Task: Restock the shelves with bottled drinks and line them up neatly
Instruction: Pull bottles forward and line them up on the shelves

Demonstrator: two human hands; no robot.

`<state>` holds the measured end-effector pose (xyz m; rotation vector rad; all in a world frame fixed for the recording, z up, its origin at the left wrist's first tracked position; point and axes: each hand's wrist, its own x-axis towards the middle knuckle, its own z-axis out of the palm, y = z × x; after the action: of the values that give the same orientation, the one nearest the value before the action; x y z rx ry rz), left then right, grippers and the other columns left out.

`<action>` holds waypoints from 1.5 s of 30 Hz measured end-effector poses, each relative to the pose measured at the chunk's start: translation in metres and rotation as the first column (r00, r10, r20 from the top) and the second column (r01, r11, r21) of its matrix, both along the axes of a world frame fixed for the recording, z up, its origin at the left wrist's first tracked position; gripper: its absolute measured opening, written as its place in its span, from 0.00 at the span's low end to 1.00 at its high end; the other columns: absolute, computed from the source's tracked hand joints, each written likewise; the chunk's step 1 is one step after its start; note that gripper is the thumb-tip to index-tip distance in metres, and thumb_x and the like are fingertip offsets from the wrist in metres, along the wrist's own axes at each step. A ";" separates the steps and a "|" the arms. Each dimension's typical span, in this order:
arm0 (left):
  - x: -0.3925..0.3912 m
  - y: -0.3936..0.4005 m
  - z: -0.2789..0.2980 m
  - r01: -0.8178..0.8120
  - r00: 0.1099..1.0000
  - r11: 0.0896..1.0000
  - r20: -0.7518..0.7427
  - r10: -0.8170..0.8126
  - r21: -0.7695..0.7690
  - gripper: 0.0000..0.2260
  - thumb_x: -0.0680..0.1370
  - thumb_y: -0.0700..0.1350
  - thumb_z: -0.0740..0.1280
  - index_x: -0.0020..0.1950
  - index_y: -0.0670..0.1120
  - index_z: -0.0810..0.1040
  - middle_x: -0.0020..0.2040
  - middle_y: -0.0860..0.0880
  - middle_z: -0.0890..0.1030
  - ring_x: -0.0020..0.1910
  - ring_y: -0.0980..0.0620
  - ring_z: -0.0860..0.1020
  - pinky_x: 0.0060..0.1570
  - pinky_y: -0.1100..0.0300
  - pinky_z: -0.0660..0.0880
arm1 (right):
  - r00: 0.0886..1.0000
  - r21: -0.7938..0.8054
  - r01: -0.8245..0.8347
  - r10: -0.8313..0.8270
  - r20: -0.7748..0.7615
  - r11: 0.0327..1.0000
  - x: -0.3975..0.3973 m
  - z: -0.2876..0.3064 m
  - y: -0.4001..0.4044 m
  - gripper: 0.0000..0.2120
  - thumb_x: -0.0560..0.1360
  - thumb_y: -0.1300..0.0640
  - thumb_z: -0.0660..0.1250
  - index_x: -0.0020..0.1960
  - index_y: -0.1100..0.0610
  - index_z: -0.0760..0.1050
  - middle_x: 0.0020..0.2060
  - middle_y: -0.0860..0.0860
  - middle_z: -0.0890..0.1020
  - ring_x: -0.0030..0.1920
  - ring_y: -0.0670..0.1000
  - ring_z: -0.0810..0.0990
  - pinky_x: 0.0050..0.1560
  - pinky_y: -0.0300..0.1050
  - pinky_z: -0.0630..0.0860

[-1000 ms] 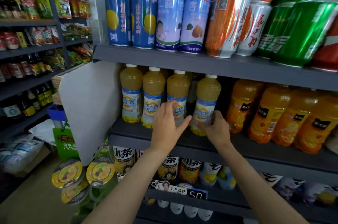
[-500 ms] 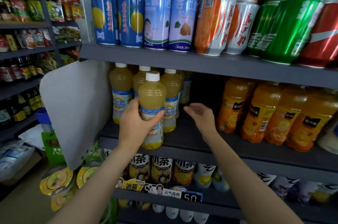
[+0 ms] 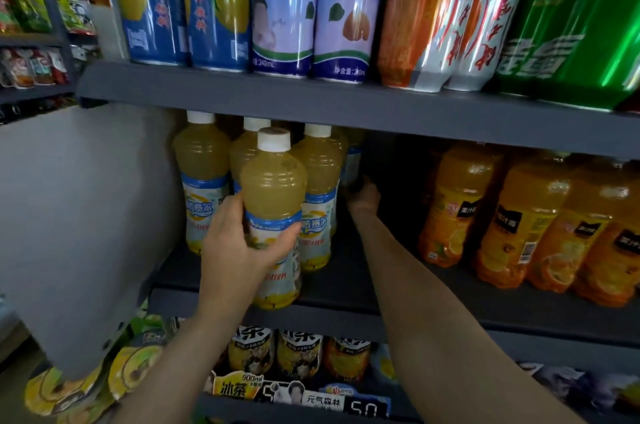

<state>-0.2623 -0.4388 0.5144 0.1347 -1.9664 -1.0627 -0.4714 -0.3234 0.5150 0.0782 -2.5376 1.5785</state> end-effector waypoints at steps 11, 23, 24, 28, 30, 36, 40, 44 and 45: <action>0.009 0.007 0.007 -0.010 0.999 1.000 0.036 0.010 -0.004 0.28 0.65 0.65 0.64 0.54 0.44 0.72 0.49 0.46 0.77 0.50 0.48 0.76 0.50 0.51 0.75 | 0.991 -0.049 0.057 -0.062 -0.114 0.997 0.076 -0.013 0.045 0.25 0.70 0.56 0.73 0.63 0.63 0.72 0.57 0.57 0.80 0.58 0.54 0.78 0.48 0.37 0.69; 0.015 0.008 0.013 0.045 0.996 0.999 0.081 -0.045 0.003 0.24 0.69 0.57 0.69 0.57 0.43 0.73 0.51 0.47 0.77 0.53 0.48 0.75 0.53 0.49 0.74 | 0.994 0.024 0.042 -0.039 -0.099 0.999 0.088 -0.019 0.050 0.27 0.68 0.63 0.74 0.63 0.63 0.68 0.61 0.58 0.73 0.61 0.56 0.73 0.60 0.46 0.70; 0.016 0.008 0.013 0.046 0.996 0.999 0.082 -0.046 -0.002 0.23 0.69 0.56 0.69 0.57 0.43 0.73 0.51 0.47 0.77 0.53 0.48 0.75 0.54 0.50 0.74 | 0.997 0.008 0.025 -0.024 -0.078 1.000 0.088 -0.019 0.051 0.26 0.69 0.64 0.73 0.64 0.62 0.68 0.61 0.58 0.74 0.62 0.56 0.73 0.61 0.46 0.70; 0.017 0.008 0.015 0.056 0.994 0.998 0.099 -0.055 -0.002 0.23 0.69 0.56 0.70 0.57 0.44 0.73 0.51 0.48 0.77 0.54 0.50 0.74 0.54 0.54 0.73 | 0.999 -0.044 -0.031 0.030 -0.023 0.999 0.086 -0.016 0.054 0.29 0.72 0.67 0.68 0.70 0.60 0.62 0.66 0.57 0.72 0.66 0.56 0.70 0.66 0.49 0.68; 0.018 0.008 0.015 0.060 0.993 0.998 0.102 -0.060 -0.001 0.23 0.69 0.57 0.69 0.58 0.45 0.73 0.52 0.48 0.77 0.54 0.50 0.75 0.55 0.53 0.74 | 0.999 -0.014 -0.037 0.037 -0.026 0.999 0.088 -0.016 0.049 0.32 0.72 0.65 0.69 0.72 0.60 0.58 0.68 0.59 0.66 0.69 0.58 0.65 0.68 0.51 0.65; 0.018 0.009 0.016 0.044 0.993 0.999 0.108 -0.045 0.011 0.25 0.68 0.58 0.69 0.58 0.44 0.73 0.51 0.48 0.77 0.53 0.50 0.75 0.54 0.51 0.75 | 0.988 0.139 0.125 -0.110 -0.111 0.982 0.087 -0.020 0.038 0.30 0.70 0.62 0.72 0.68 0.63 0.64 0.65 0.61 0.67 0.65 0.60 0.67 0.63 0.51 0.66; 0.019 0.009 0.016 0.037 0.992 0.999 0.123 -0.040 0.029 0.25 0.68 0.59 0.69 0.58 0.45 0.74 0.52 0.50 0.79 0.53 0.51 0.77 0.53 0.50 0.76 | 0.989 0.148 0.068 -0.047 -0.139 0.987 0.088 -0.019 0.043 0.26 0.71 0.65 0.70 0.67 0.64 0.65 0.64 0.60 0.70 0.64 0.58 0.70 0.62 0.46 0.67; 0.022 0.018 0.024 0.080 0.982 0.997 0.173 -0.078 -0.008 0.23 0.69 0.57 0.71 0.57 0.46 0.75 0.50 0.50 0.81 0.51 0.52 0.78 0.52 0.53 0.76 | 0.995 0.175 0.014 0.004 -0.103 0.984 0.088 -0.014 0.051 0.28 0.73 0.66 0.67 0.70 0.63 0.61 0.66 0.60 0.71 0.66 0.57 0.70 0.64 0.46 0.67; 0.023 0.024 0.026 0.089 0.978 0.995 0.191 -0.081 -0.037 0.22 0.69 0.57 0.71 0.57 0.45 0.75 0.50 0.50 0.81 0.51 0.52 0.78 0.51 0.54 0.76 | 0.995 0.160 0.013 0.004 -0.101 0.987 0.092 -0.011 0.055 0.28 0.74 0.65 0.66 0.71 0.63 0.60 0.66 0.60 0.71 0.66 0.57 0.70 0.64 0.46 0.67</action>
<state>-0.2397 -0.4144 0.5401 0.1319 -2.1825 -1.0936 -0.3798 -0.2688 0.5037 0.1664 -2.5784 1.3298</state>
